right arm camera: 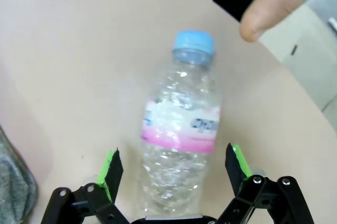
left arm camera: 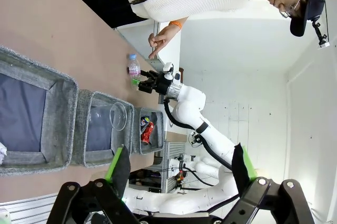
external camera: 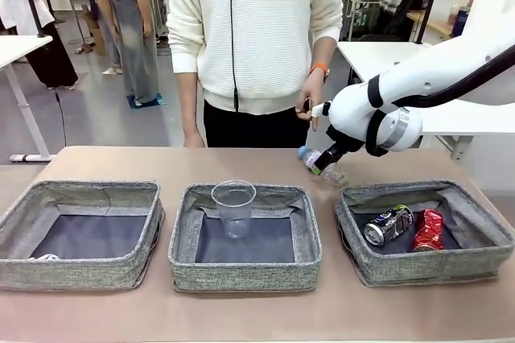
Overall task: Sort the waste into the appropriate baskets.
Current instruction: Pick up the waste item pointed out by the person.
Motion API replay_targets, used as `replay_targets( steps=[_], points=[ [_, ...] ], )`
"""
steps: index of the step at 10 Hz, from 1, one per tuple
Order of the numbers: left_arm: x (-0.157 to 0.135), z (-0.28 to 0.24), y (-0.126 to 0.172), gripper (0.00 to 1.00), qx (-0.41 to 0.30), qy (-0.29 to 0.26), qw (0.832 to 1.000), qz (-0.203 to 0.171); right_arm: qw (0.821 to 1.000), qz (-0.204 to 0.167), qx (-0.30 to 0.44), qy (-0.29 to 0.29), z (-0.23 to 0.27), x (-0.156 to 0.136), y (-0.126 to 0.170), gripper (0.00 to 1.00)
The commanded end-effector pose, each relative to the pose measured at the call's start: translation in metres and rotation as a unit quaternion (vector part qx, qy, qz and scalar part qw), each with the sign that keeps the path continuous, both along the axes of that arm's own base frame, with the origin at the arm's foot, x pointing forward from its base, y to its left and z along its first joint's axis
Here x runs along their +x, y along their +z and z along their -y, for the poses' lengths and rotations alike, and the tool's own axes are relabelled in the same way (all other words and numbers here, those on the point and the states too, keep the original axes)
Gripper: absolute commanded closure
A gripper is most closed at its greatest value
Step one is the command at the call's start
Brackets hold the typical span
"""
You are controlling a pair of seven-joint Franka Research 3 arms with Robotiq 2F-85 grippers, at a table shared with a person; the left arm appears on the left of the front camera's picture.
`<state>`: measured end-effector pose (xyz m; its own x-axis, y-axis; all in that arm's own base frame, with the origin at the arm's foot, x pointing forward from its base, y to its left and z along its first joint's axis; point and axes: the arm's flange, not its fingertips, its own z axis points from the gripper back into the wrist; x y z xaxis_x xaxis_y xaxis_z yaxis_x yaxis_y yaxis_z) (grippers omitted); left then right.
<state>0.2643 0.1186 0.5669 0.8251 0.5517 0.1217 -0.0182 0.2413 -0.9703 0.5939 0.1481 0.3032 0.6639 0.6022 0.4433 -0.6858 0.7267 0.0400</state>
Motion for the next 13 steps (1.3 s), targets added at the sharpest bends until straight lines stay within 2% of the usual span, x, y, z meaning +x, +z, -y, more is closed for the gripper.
replay_targets(
  steps=[1, 5, 6, 7, 8, 11, 13],
  points=[
    [-0.001, -0.001, 0.001, 0.0, -0.001, -0.005, 1.0, 0.013, 1.0, 0.013, 0.01, -0.007, 0.01, 0.0, -0.002, 0.0],
    [-0.001, -0.001, 0.001, 0.0, -0.001, -0.005, 1.0, 0.013, 0.999, -0.016, -0.016, -0.038, 0.0, 0.005, -0.01, 0.0],
    [-0.001, -0.001, 0.001, 0.0, -0.001, -0.005, 1.0, 0.013, 0.999, -0.023, -0.014, -0.038, 0.0, 0.006, -0.012, 0.42],
    [-0.001, -0.001, 0.001, 0.0, -0.001, -0.005, 1.0, 0.013, 0.999, -0.027, -0.017, -0.036, 0.001, 0.004, -0.013, 0.6],
    [-0.001, -0.001, 0.001, 0.0, -0.001, -0.005, 1.0, 0.013, 0.999, -0.029, -0.015, -0.037, 0.001, 0.003, -0.013, 1.0],
    [-0.001, -0.001, 0.001, 0.0, -0.001, -0.005, 1.0, 0.013, 0.996, -0.027, -0.036, -0.074, 0.006, 0.001, -0.006, 1.0],
    [-0.001, -0.001, 0.001, 0.0, -0.001, -0.005, 1.0, 0.013, 0.996, -0.023, -0.033, -0.074, 0.011, -0.008, 0.007, 1.0]
  ],
)
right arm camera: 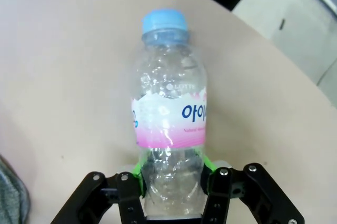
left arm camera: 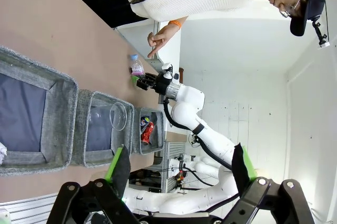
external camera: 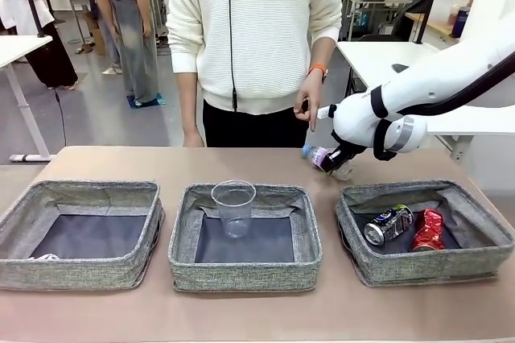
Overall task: Sort the waste into the appropriate baskets.
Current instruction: Pick up the waste item pointed out by the person.
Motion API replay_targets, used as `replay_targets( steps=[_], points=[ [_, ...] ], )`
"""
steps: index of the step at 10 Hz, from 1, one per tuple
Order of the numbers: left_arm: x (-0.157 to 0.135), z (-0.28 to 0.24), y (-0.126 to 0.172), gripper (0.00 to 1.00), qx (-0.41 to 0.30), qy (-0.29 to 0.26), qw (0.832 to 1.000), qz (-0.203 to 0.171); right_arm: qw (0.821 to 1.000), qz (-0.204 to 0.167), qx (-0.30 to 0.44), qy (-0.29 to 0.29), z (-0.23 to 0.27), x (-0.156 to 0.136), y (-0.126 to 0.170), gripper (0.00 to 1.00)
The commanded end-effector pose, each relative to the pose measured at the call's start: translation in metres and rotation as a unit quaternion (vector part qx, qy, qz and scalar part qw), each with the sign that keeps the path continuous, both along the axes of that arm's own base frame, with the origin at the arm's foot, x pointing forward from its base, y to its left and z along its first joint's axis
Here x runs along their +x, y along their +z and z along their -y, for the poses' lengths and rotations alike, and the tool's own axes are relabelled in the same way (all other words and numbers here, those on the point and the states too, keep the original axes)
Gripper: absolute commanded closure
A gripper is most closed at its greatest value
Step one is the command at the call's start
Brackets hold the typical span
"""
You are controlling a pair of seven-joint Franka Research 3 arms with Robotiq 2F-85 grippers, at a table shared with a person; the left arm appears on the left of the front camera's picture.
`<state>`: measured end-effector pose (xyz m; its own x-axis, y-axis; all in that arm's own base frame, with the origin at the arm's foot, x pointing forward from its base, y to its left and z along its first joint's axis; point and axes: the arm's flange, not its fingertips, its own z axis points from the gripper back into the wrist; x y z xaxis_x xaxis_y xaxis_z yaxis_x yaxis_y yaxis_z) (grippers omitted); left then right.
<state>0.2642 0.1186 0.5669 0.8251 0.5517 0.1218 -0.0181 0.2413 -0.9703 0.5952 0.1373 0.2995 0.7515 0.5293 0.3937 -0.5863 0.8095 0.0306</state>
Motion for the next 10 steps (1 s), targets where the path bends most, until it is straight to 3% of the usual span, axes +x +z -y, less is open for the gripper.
replay_targets(
  steps=[1, 3, 5, 6, 8, 10],
  points=[
    [-0.001, -0.001, 0.001, 0.0, -0.001, -0.005, 1.0, 0.013, 1.0, -0.006, -0.025, -0.016, 0.001, -0.012, 0.016, 1.0],
    [-0.001, -0.001, 0.001, 0.0, -0.001, -0.005, 1.0, 0.013, 0.997, -0.022, -0.042, -0.058, 0.01, -0.022, 0.039, 1.0],
    [-0.001, -0.001, 0.001, 0.0, -0.001, -0.005, 1.0, 0.013, 0.987, -0.039, -0.034, -0.153, 0.039, -0.047, 0.087, 1.0],
    [-0.001, -0.001, 0.001, 0.0, -0.001, -0.005, 1.0, 0.013, 0.977, -0.052, -0.021, -0.206, 0.052, -0.079, 0.127, 1.0],
    [-0.001, -0.001, 0.001, 0.0, -0.001, -0.005, 1.0, 0.013, 0.966, -0.039, 0.046, -0.253, 0.029, -0.152, 0.192, 1.0],
    [-0.001, -0.001, 0.001, 0.0, -0.001, -0.005, 1.0, 0.013, 0.959, -0.023, 0.05, -0.277, -0.025, -0.221, 0.217, 1.0]
  ],
)
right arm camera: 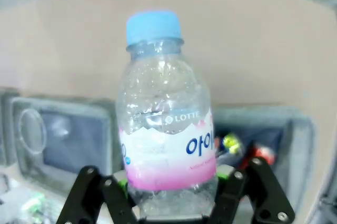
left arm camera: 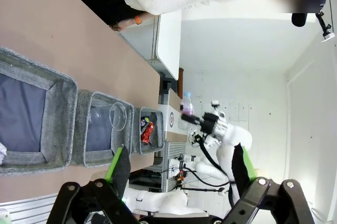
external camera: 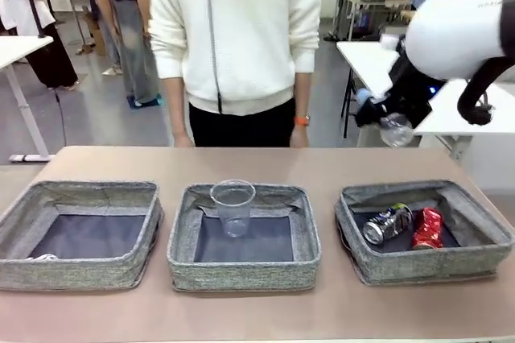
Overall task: Sort the waste into the appropriate baskets.
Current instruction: Pick up the waste item pointed out by the person.
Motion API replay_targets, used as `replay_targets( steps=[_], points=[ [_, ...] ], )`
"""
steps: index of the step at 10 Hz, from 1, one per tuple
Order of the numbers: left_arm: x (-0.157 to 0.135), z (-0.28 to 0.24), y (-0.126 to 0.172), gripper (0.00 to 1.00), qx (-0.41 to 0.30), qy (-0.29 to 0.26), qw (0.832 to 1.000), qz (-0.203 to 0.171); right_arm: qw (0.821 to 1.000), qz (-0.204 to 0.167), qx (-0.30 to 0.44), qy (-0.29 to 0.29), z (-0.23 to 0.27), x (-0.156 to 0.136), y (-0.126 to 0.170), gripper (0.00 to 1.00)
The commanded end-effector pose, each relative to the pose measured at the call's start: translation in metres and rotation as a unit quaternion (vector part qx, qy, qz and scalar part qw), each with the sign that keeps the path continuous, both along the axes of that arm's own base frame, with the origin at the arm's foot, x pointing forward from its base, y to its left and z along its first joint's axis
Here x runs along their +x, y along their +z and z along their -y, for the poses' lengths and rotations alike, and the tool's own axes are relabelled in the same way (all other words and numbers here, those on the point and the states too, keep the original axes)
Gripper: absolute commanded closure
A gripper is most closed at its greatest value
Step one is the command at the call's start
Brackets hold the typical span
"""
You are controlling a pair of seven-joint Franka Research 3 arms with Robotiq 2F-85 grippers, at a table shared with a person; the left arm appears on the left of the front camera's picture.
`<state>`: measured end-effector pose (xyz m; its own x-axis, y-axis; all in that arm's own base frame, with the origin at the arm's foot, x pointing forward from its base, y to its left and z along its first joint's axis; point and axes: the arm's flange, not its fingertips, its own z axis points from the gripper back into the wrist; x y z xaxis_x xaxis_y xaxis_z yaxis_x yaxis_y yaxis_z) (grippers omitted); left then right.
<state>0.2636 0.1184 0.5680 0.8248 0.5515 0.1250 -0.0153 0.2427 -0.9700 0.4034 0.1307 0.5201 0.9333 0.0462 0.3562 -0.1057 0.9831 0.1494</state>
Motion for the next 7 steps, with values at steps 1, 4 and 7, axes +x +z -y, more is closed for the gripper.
replay_targets(
  steps=[1, 4, 7],
  points=[
    [0.0, -0.001, 0.0, 0.0, -0.002, -0.005, 1.0, 0.011, 0.999, 0.016, -0.03, 0.013, -0.069, -0.052, -0.012, 1.0],
    [0.0, -0.001, 0.0, 0.0, -0.002, -0.005, 1.0, 0.011, 1.0, 0.011, -0.007, 0.004, -0.035, -0.038, 0.006, 1.0],
    [0.0, -0.001, 0.0, 0.0, -0.002, -0.005, 1.0, 0.011, 0.999, 0.009, 0.04, -0.005, -0.086, -0.059, 0.019, 1.0]
  ],
)
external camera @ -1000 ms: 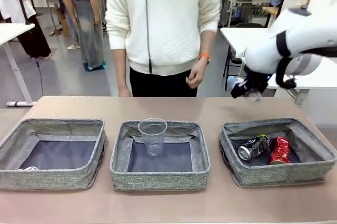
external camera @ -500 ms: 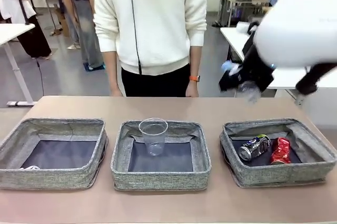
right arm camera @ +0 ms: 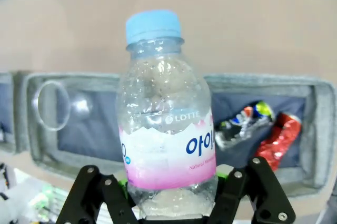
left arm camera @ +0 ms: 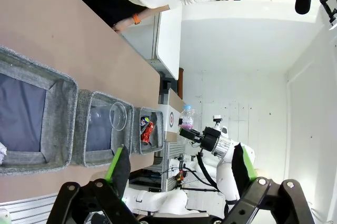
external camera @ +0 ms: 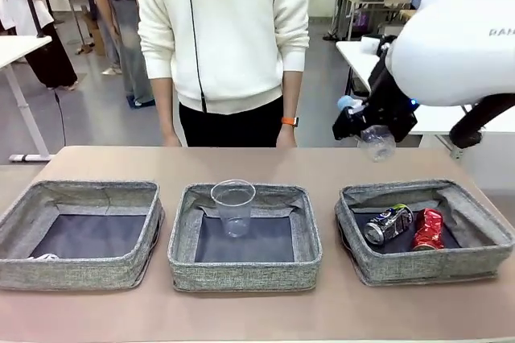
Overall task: Sort the waste into the appropriate baskets.
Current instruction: Pick up the waste item pointed out by the person.
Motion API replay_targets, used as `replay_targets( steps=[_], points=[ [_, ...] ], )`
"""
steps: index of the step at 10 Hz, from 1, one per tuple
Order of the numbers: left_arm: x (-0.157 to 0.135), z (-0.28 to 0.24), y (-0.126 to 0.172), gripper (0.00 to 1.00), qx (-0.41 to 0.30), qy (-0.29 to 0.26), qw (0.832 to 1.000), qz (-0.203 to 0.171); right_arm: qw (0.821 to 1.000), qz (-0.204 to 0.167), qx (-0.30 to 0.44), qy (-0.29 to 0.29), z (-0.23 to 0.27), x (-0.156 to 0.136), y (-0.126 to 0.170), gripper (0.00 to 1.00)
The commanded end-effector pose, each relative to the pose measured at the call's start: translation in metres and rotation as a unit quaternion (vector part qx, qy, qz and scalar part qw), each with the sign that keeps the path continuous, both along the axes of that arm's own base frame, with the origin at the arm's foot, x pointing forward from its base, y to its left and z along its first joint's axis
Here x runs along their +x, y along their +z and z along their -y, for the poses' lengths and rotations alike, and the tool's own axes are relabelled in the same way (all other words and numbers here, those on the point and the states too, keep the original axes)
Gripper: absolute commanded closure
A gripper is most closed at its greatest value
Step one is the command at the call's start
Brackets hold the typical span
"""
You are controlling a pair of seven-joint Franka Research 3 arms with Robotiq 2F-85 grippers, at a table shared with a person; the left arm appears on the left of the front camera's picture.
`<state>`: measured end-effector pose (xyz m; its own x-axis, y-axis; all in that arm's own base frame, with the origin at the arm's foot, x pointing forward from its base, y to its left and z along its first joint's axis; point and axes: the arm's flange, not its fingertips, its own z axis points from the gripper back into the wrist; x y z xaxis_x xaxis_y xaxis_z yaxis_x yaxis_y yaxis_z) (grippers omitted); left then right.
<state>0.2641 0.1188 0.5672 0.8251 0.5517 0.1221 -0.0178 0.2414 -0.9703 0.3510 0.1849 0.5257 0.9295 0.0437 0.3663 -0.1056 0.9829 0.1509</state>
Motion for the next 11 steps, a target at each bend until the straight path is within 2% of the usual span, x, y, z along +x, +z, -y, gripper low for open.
replay_targets(
  steps=[1, 2, 3, 4, 5, 6, 7, 8, 10, 11],
  points=[
    [0.0, -0.001, 0.001, 0.0, -0.001, -0.005, 1.0, 0.012, 0.998, -0.007, 0.035, -0.049, -0.062, -0.016, 0.048, 1.0],
    [0.0, -0.001, 0.001, 0.0, -0.001, -0.005, 1.0, 0.012, 0.991, -0.026, 0.032, -0.13, -0.101, -0.032, 0.09, 1.0],
    [0.0, -0.001, 0.001, 0.0, -0.001, -0.005, 1.0, 0.012, 0.991, -0.042, 0.032, -0.127, -0.128, -0.047, 0.119, 1.0],
    [0.0, -0.001, 0.001, 0.0, -0.001, -0.005, 1.0, 0.012, 0.991, -0.076, 0.022, -0.11, -0.155, -0.061, 0.139, 1.0],
    [0.0, -0.001, 0.001, 0.0, -0.001, -0.005, 1.0, 0.012, 0.992, -0.083, 0.013, -0.097, -0.177, -0.074, 0.153, 1.0],
    [0.0, -0.001, 0.001, 0.0, -0.001, -0.005, 1.0, 0.012, 0.995, -0.054, -0.008, -0.08, -0.198, -0.087, 0.165, 1.0],
    [0.0, -0.001, 0.001, 0.0, -0.001, -0.005, 1.0, 0.012, 0.997, -0.048, -0.014, -0.061, -0.209, -0.095, 0.174, 1.0],
    [0.0, -0.001, 0.001, 0.0, -0.001, -0.005, 1.0, 0.012, 0.997, -0.034, -0.008, -0.068, -0.214, -0.096, 0.183, 1.0],
    [0.0, -0.001, 0.001, 0.0, -0.001, -0.005, 1.0, 0.012, 0.997, -0.051, 0.019, -0.052, -0.214, -0.102, 0.203, 1.0],
    [0.0, -0.001, 0.001, 0.0, -0.001, -0.005, 1.0, 0.012, 0.997, -0.047, 0.025, -0.055, -0.211, -0.107, 0.217, 1.0]
  ],
)
